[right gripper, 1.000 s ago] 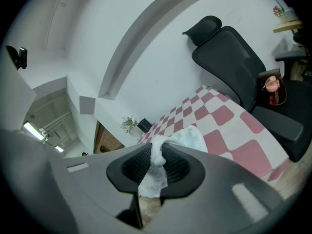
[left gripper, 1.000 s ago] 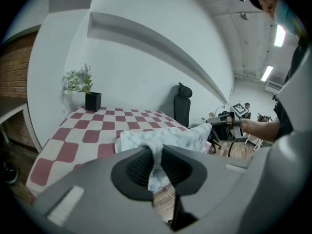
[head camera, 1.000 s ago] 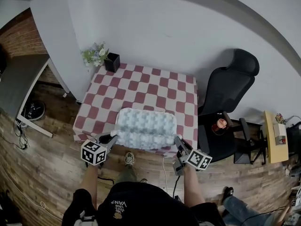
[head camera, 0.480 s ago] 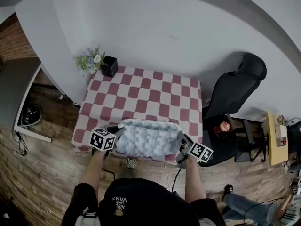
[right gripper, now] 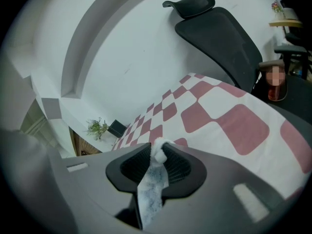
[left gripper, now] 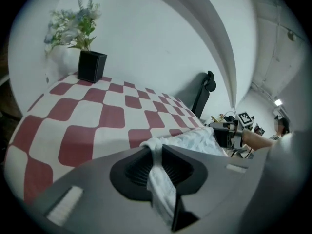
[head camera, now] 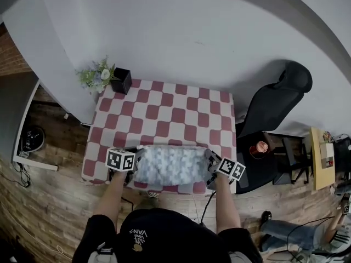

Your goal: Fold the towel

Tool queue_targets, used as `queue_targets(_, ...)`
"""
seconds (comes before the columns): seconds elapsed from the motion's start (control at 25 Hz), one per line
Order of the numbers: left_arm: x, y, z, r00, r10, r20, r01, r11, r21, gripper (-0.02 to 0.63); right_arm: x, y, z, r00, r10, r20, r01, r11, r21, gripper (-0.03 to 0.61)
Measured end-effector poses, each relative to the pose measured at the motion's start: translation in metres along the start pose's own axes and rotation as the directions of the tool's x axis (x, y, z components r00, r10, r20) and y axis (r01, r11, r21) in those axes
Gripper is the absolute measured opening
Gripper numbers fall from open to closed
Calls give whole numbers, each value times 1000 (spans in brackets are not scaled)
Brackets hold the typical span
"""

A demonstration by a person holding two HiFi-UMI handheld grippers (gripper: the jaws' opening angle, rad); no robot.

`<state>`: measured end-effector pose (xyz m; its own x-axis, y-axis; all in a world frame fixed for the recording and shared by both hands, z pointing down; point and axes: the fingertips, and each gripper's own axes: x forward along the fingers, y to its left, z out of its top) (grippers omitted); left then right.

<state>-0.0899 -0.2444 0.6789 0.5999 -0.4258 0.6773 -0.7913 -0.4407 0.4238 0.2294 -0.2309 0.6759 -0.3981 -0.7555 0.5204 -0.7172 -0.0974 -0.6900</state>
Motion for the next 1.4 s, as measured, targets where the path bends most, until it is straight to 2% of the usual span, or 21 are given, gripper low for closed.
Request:
queue_targets(0.12, 4, 6, -4, 999, -34, 12, 36, 989, -141, 131, 6, -10, 2, 1000, -27, -8, 27, 998, 61, 128)
queue_targets(0.24, 2, 12, -4, 997, -57, 45, 66, 965, -253, 177, 6, -9, 10, 999, 28, 24, -31, 987, 158, 210)
queue_targets(0.32, -1, 18, -9, 998, -39, 39, 48, 962, -269, 192, 2, -6, 20, 992, 106, 64, -119, 958, 262, 300)
queue_targets(0.4, -3, 22, -13, 999, -23, 35, 32, 963, -266, 207, -5, -7, 26, 984, 155, 86, -174, 929, 325, 313)
queue_targets(0.44, -4, 23, -13, 999, -16, 41, 26, 964, -264, 213, -9, -9, 27, 984, 159, 83, -178, 928, 327, 313)
queue_targets(0.6, -9, 26, -7, 997, 14, 79, 7, 967, -255, 247, -24, -18, 17, 991, 125, 38, -131, 958, 255, 314)
queue_targets(0.72, -15, 26, -3, 994, 24, 105, 3, 969, -247, 258, -34, -22, 2, 997, 75, -2, -74, 987, 142, 316)
queue_targets(0.84, -24, 25, 0, 992, 40, 124, -9, 970, -242, 267, -46, -25, -14, 999, 20, -30, -19, 999, 34, 325)
queue_targets(0.96, -36, 27, -3, 987, 75, 141, -39, 969, -244, 269, -56, -26, -32, 998, -34, -50, 29, 994, -103, 325)
queue_targets(1.04, -45, 25, -7, 983, 107, 152, -71, 972, -225, 270, -60, -26, -42, 994, -90, -60, 75, 973, -218, 325)
queue_targets(1.12, -53, 20, -10, 976, 143, 164, -113, 978, -177, 270, -63, -27, -50, 989, -137, -57, 115, 950, -289, 325)
queue_targets(1.2, -62, 10, -14, 968, 174, 182, -155, 981, -118, 270, -65, -27, -57, 989, -143, -47, 124, 952, -281, 325)
queue_targets(1.4, -70, -18, -34, 954, 213, 211, -219, 976, 2, 270, -69, -35, -72, 985, -171, -13, 166, 972, -168, 328)
